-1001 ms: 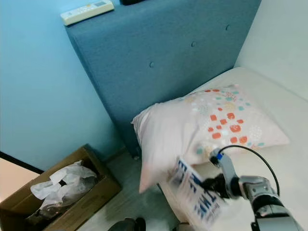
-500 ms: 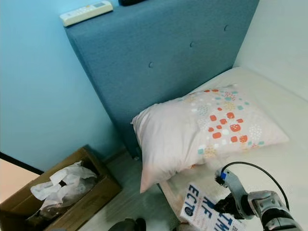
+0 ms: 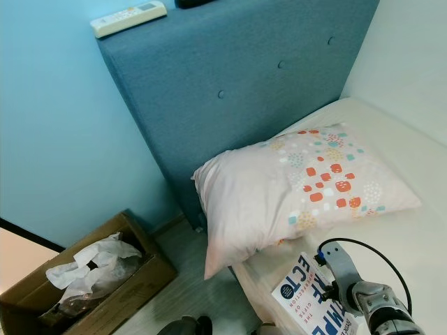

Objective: Clean up the room

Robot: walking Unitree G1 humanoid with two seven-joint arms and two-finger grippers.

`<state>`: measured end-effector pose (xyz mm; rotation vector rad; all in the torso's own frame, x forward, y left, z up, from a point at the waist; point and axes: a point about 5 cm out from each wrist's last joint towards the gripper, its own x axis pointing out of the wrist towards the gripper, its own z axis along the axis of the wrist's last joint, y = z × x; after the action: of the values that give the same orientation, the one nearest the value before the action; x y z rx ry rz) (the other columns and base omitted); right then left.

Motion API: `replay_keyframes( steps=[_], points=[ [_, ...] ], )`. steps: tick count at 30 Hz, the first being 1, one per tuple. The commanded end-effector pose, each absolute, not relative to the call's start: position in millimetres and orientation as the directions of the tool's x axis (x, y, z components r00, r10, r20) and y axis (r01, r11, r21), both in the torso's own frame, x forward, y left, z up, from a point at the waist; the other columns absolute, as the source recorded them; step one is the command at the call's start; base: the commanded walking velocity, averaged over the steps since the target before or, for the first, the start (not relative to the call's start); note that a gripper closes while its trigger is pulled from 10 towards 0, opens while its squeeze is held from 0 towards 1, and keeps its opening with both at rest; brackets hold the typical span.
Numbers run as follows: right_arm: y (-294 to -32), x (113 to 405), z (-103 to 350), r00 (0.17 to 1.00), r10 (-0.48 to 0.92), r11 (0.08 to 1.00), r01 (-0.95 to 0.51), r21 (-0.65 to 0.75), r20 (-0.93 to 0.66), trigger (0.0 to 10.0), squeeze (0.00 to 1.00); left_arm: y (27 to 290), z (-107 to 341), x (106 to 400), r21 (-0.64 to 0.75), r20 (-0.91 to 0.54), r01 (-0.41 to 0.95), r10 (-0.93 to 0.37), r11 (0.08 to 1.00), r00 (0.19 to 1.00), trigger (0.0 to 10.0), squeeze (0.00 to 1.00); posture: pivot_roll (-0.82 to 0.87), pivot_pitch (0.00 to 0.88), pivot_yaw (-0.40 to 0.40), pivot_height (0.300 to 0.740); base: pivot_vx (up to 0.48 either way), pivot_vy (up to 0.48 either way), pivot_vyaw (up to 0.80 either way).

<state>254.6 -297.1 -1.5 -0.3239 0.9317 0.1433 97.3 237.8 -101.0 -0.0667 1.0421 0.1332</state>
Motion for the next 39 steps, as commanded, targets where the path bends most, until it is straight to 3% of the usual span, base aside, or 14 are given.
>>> replay_keyframes(
  steps=[1,10,16,20,25,27,31,33,35,36,37,39],
  points=[
    [-304.3,252.9,-1.2,0.629,-0.105,0.948,-0.170,-0.268,-0.770,10.0,0.00,241.6,-104.5,79.2,0.020,-0.890,-0.141,0.082,0.990,0.449,10.0,0.00,0.03,0.307,0.056,0.702,0.000,0.000,0.00],
    [-306.5,255.5,0.7,0.664,-0.185,0.947,-0.077,-0.312,-0.724,10.0,0.00,241.6,-104.6,78.6,0.020,-0.891,-0.137,0.080,0.990,0.448,10.0,0.00,0.03,0.310,0.056,0.702,0.000,0.000,0.00],
    [-282.2,255.3,-9.8,0.668,-0.030,0.967,-0.167,-0.190,-0.743,10.0,0.00,240.2,-105.0,78.6,0.018,-0.892,-0.134,0.076,0.991,0.446,10.0,0.00,0.03,0.309,0.056,0.702,0.000,0.000,0.00],
    [-280.6,255.9,-10.0,0.672,-0.022,0.969,-0.168,-0.182,-0.740,10.0,0.00,240.1,-105.1,78.5,0.018,-0.892,-0.134,0.076,0.991,0.446,10.0,0.00,0.03,0.309,0.056,0.702,0.000,0.000,0.00],
    [-263.1,270.1,-1.3,0.724,0.132,0.973,-0.224,-0.050,-0.677,10.0,0.00,239.3,-105.3,78.6,0.018,-0.892,-0.133,0.076,0.991,0.445,10.0,0.00,0.03,0.303,0.052,0.702,0.000,0.000,0.00],
    [-252.9,278.6,8.7,0.749,0.282,0.952,-0.295,0.080,-0.599,10.0,0.00,239.3,-105.1,79.4,0.018,-0.891,-0.133,0.076,0.991,0.447,10.0,0.00,0.03,0.301,0.051,0.702,0.000,0.000,0.00],
    [-245.3,284.0,17.9,0.750,0.411,0.911,-0.362,0.198,-0.518,10.0,0.00,239.1,-105.1,79.8,0.018,-0.891,-0.133,0.076,0.991,0.448,10.0,0.00,0.03,0.299,0.050,0.702,0.000,0.000,0.00],
    [-241.9,287.9,32.0,0.711,0.568,0.821,-0.452,0.349,-0.415,10.0,0.00,238.6,-105.2,80.2,0.017,-0.891,-0.130,0.074,0.991,0.447,10.0,0.00,0.03,0.297,0.050,0.702,0.000,0.000,0.00],
    [-241.6,288.3,36.0,0.694,0.609,0.789,-0.479,0.384,-0.384,10.0,0.00,238.5,-105.2,80.3,0.016,-0.892,-0.129,0.073,0.992,0.447,10.0,0.00,0.03,0.297,0.050,0.702,0.000,0.000,0.00],
    [-241.6,288.3,36.0,0.694,0.609,0.789,-0.479,0.384,-0.384,10.0,0.00,238.5,-105.2,80.3,0.016,-0.892,-0.129,0.073,0.992,0.447,10.0,0.00,0.03,0.297,0.050,0.702,0.000,0.000,0.00],
    [-252.3,277.7,32.7,0.616,0.647,0.763,-0.515,0.391,-0.451,10.0,0.00,236.1,-105.7,81.1,0.012,-0.893,-0.121,0.065,0.993,0.446,10.0,0.00,0.02,0.296,0.051,0.702,0.000,0.000,0.00],
    [-256.9,272.8,29.5,0.586,0.644,0.764,-0.519,0.382,-0.492,10.0,0.00,235.2,-105.9,81.4,0.010,-0.893,-0.119,0.063,0.993,0.446,10.0,0.00,0.02,0.296,0.051,0.702,0.000,0.000,0.00]
  ],
)
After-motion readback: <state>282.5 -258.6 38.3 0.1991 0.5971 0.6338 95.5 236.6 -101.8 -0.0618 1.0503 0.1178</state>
